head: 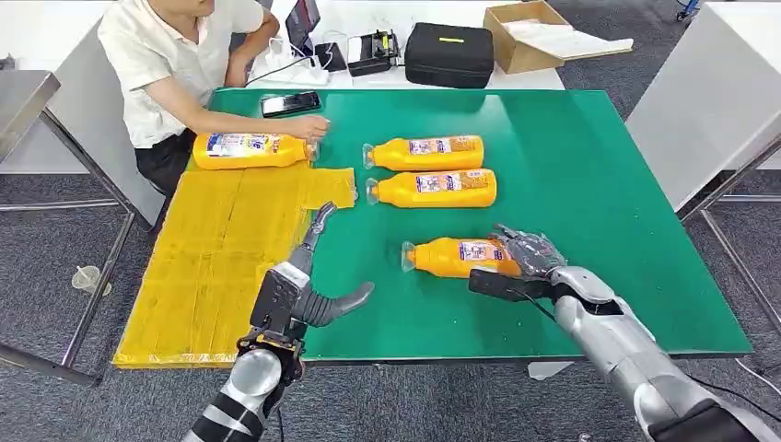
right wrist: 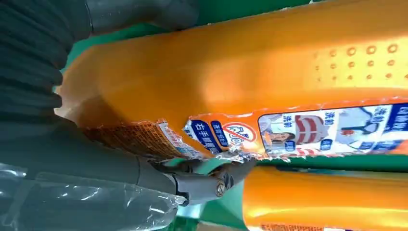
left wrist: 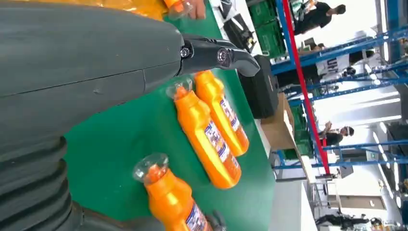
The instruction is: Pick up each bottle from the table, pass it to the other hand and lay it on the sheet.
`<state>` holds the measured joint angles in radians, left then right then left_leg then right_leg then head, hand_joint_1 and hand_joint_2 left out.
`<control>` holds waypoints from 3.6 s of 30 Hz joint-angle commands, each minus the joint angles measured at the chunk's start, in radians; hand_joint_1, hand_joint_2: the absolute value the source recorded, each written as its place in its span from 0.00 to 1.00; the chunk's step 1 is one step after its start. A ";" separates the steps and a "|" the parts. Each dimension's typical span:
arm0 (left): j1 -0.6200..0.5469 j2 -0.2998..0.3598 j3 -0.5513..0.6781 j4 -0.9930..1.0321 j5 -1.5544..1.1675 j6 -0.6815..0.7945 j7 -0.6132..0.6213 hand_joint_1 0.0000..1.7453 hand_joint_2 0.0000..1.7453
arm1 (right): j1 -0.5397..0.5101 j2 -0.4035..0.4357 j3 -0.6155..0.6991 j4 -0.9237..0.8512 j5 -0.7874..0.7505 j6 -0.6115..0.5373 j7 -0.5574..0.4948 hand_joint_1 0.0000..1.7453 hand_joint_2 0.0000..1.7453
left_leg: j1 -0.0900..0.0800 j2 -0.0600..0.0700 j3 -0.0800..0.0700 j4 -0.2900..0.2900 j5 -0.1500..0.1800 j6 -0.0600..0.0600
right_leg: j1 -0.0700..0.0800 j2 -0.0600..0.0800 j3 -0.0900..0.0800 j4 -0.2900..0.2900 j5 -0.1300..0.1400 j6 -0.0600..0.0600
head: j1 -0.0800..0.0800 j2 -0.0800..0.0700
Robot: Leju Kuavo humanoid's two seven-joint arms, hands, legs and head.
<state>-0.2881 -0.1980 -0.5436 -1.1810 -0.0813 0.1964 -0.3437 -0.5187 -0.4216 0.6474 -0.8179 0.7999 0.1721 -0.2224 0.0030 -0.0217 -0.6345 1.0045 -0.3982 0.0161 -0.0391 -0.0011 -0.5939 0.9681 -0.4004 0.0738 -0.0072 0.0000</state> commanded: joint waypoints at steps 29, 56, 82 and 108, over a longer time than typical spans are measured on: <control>-0.022 0.015 0.039 0.121 0.505 -0.243 0.052 0.00 1.00 | 0.131 0.209 -0.175 -0.269 -0.483 -0.095 -0.255 1.00 1.00 | 0.003 0.011 0.005 -0.002 -0.004 -0.002 | 0.005 0.009 0.003 -0.003 0.000 -0.006 | 0.000 0.000; -0.080 -0.013 0.014 0.049 0.419 -0.260 -0.063 0.00 1.00 | 0.157 0.449 -0.053 -0.170 -0.481 -0.041 -0.361 1.00 1.00 | 0.004 0.004 0.000 0.000 -0.002 -0.001 | 0.004 0.003 0.000 0.000 -0.002 -0.005 | 0.000 0.000; -0.134 -0.033 0.005 0.164 0.559 -0.418 -0.028 1.00 1.00 | 0.139 0.463 0.015 -0.209 -0.525 0.000 -0.416 0.69 1.00 | 0.003 0.002 -0.002 0.000 -0.002 -0.001 | 0.004 0.001 -0.001 0.001 -0.002 -0.004 | 0.000 0.000; -0.055 0.084 0.125 0.041 0.340 -0.079 -0.016 1.00 1.00 | 0.421 0.516 -0.359 -0.235 -0.183 -0.870 -0.476 0.00 0.00 | 0.004 0.002 0.005 -0.003 -0.003 -0.002 | 0.006 -0.001 0.006 -0.003 -0.003 -0.007 | 0.001 0.000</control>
<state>-0.3594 -0.2224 -0.4898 -1.1055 0.3893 -0.0566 -0.3754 -0.2634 0.0656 0.5649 -1.0578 0.3828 -0.1896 -0.6253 0.0049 -0.0217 -0.6397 1.0037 -0.3984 0.0155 -0.0369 -0.0012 -0.5987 0.9688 -0.4013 0.0729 -0.0065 0.0000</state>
